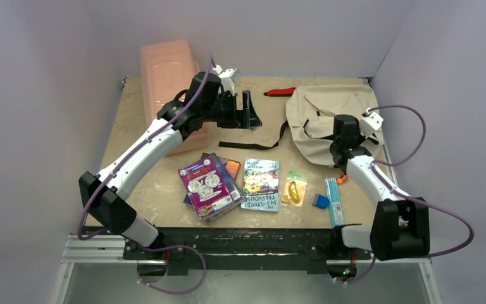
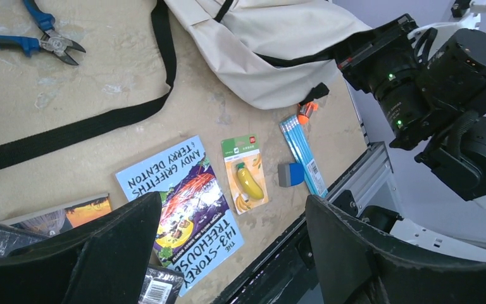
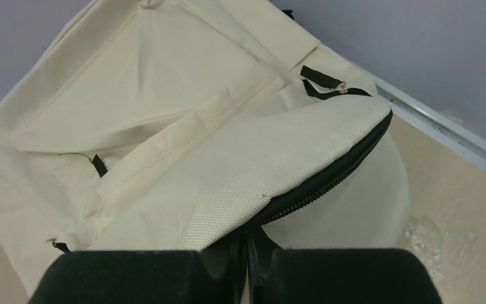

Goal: Pack the student bag
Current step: Place the student bag at the center of the board.

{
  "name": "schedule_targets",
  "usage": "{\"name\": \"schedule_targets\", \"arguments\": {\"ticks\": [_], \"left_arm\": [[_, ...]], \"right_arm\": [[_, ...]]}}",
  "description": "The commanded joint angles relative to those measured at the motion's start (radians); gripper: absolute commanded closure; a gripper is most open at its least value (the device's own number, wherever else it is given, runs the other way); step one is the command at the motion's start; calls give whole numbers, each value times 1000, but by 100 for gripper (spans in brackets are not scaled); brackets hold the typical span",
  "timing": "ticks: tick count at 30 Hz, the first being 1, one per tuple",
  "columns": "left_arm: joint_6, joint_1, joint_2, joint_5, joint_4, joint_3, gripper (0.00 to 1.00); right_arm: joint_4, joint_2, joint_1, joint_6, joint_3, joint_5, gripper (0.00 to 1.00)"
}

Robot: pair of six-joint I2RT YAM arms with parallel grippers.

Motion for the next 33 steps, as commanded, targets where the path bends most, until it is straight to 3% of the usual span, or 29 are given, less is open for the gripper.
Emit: {"name": "schedule_targets", "arguments": {"ticks": [1,3,8,11,17,21,22,26,33], "left_arm": [[8,-2,-42,1,39,-1,17],[8,-1,-42,2,39,-2,17],[1,-2,-48,-42,27,-12,16],[1,-2,-83,-100,14,-47,16],[22,-1,-254,-265,-34,-215,16],[0,-1,-435,-375,-30,-409,16],[-7,-1,-486,-402,-24,-459,16],[-78,1,-673,-514,-31,-636,11],[-324,4,-711,-584,-161,-787,9]], "right_arm": [[143,35,-36,-23,31,-62,87],[50,59,-45,-57,75,-28,72],[-177,48,-46,-115,168,-21,24],[-285,-20,-46,-132,176,-77,11],[-377,-247,5,-190,122,-240,7],[-292,-339,278,-249,103,-317,8],[-238,-323,365,-276,101,-376,7],[-76,-111,513,-303,148,-738,6],[318,166,677,-303,133,-1135,6]]}}
